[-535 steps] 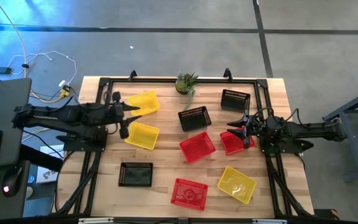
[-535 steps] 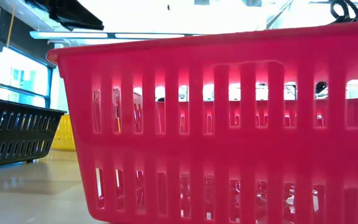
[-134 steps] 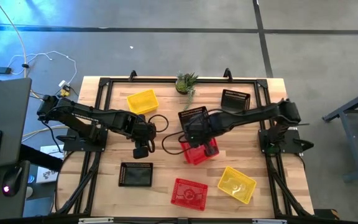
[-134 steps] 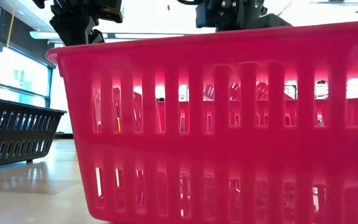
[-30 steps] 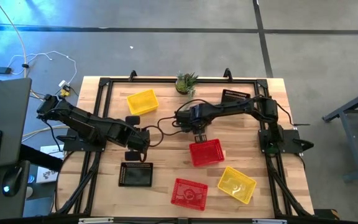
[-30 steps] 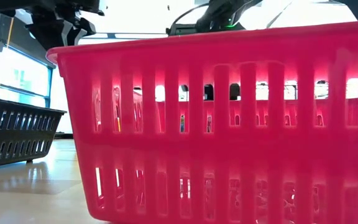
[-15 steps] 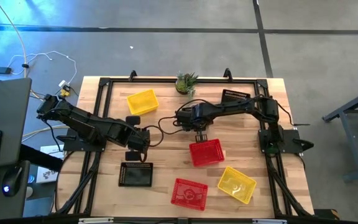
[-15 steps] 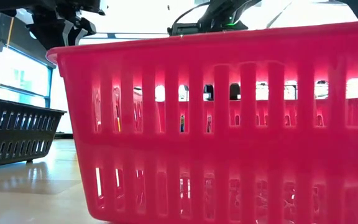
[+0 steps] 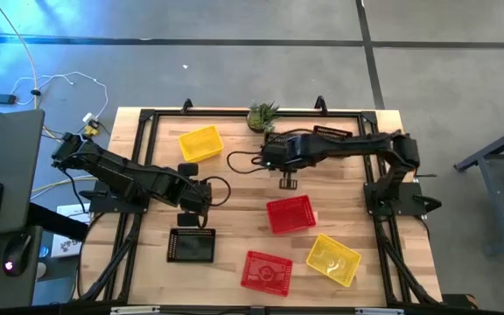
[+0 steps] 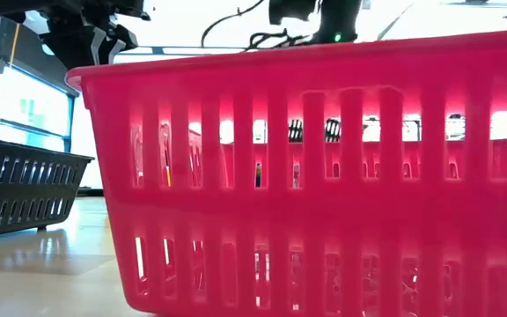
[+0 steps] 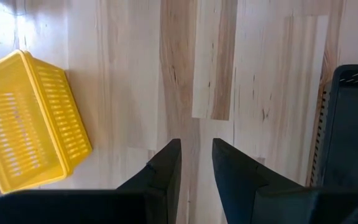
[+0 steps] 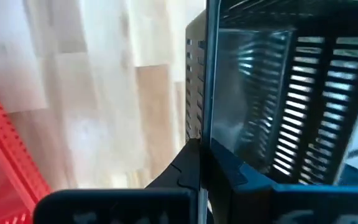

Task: Stack baskets by color
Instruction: Stack the middle black bin on top of the top black bin on the table

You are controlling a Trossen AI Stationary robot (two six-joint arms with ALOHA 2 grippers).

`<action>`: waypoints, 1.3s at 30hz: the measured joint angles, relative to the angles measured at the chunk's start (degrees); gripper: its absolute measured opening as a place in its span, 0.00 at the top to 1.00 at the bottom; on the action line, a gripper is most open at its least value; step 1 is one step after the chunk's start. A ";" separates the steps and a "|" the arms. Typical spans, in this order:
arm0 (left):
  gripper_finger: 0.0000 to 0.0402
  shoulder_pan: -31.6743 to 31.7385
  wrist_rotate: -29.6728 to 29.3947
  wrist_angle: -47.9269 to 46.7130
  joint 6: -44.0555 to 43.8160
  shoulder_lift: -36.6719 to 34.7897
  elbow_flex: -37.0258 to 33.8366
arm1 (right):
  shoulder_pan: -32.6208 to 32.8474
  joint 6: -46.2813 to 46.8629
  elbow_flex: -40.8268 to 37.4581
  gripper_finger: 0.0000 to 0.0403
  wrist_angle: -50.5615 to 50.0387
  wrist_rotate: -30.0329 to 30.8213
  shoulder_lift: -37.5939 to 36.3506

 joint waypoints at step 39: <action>0.81 0.28 0.48 0.25 -2.68 0.00 0.00 | -20.65 -5.47 -34.56 1.00 9.33 4.00 -29.86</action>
